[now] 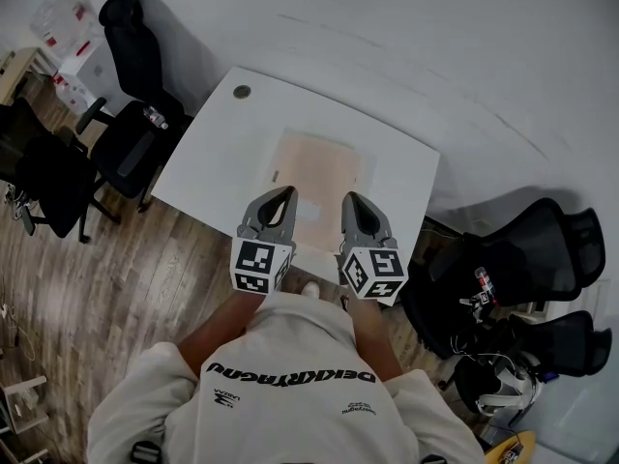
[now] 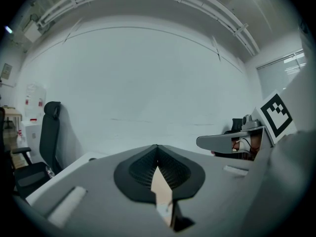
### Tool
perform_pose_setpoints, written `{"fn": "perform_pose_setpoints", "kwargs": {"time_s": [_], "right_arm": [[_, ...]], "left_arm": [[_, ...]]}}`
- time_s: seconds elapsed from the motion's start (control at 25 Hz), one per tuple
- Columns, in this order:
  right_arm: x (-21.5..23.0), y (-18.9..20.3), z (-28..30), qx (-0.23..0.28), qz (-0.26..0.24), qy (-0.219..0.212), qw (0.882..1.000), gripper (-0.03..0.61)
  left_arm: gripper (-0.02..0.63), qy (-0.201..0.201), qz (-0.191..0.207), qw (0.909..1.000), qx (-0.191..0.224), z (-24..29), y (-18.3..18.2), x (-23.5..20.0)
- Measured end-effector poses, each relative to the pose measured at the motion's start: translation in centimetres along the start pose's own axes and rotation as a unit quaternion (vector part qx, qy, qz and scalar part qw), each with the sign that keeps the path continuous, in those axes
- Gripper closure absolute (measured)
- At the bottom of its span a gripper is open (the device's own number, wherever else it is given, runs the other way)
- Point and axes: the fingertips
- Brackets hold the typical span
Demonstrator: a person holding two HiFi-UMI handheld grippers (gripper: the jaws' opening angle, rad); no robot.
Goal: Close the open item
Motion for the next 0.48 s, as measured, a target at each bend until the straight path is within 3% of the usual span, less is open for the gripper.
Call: {"fn": "perform_pose_setpoints", "kwargs": {"time_s": [0.48], "right_arm": [[0.64,-0.34,0.35,0.002,-0.003,0.003,1.000,0.583]], "left_arm": [[0.615,0.003,-0.002,1.0000,0.001,0.75,-0.02,-0.07]]}}
Point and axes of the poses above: the fingertips, and each gripper's own axes: z forward along the fingers, x to its right, y out of its underside, and after that the axes turned 2 degrees about z, right-handed
